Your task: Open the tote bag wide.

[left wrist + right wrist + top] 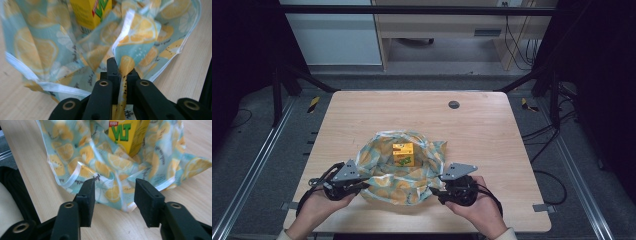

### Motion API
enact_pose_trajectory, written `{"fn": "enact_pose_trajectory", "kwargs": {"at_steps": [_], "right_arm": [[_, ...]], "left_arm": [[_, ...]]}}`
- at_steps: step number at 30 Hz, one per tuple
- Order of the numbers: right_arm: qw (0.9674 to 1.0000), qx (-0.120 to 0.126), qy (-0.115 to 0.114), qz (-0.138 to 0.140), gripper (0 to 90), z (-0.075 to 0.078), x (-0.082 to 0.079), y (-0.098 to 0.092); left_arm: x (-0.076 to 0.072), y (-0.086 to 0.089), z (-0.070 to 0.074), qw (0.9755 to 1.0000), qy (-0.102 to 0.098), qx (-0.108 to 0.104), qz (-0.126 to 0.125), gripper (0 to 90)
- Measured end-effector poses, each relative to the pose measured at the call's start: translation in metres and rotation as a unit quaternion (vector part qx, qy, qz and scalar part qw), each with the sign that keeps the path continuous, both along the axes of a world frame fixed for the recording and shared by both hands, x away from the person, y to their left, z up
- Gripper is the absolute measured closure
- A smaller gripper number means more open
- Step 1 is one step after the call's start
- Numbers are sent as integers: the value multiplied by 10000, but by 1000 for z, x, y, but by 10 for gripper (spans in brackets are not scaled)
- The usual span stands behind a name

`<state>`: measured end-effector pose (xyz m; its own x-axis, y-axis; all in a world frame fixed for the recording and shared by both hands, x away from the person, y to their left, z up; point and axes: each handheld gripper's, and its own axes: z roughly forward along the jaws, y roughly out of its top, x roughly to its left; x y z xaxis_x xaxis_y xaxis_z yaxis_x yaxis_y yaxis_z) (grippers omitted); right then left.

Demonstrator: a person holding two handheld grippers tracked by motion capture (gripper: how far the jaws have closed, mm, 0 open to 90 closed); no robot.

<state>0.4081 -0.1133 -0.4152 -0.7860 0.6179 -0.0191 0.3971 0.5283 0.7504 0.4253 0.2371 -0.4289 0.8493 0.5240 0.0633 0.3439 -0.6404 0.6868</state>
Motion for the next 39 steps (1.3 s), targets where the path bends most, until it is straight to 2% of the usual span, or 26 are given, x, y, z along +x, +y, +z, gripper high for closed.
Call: {"fn": "enact_pose_trajectory", "kwargs": {"at_steps": [2,6,9,12,14,15,19,20,23,27,30,33,39], "right_arm": [[10000,0,-36,-87,479,5,4,0],[9997,-20,-114,-217,464,10,15,2],[9988,-100,-237,-420,463,14,40,8],[9982,-131,-201,-542,462,13,61,16],[9983,-165,-178,-537,460,13,66,18],[9981,-254,-148,-538,455,11,77,26],[9978,-331,-91,-558,460,8,88,34],[9973,-413,32,-613,471,5,96,38],[9966,-522,156,-613,527,1,103,43],[9965,-588,206,-556,739,-1,110,46],[9971,-489,190,-546,833,4,116,47],[9971,-428,93,-624,881,11,126,46],[9967,-271,-100,-756,900,30,148,48]], "left_arm": [[1,1,-8,10000,70,6,7,868],[2,1,-15,9999,125,-20,16,867],[1,-1,-20,9998,169,26,-34,867],[0,-1,-22,9998,185,38,-47,868],[0,-1,-22,9998,184,33,-51,869],[0,0,-23,9998,194,39,-50,871],[1,0,-26,9997,217,78,-45,874],[1,0,-28,9997,223,104,-55,875],[1,-2,-31,9996,249,114,-48,875],[2,-1,-31,9996,253,133,-62,877],[3,-2,-30,9998,202,92,-24,878],[2,-5,-27,9999,108,19,-4,882],[5,-6,-28,9999,138,77,-22,886]]}}
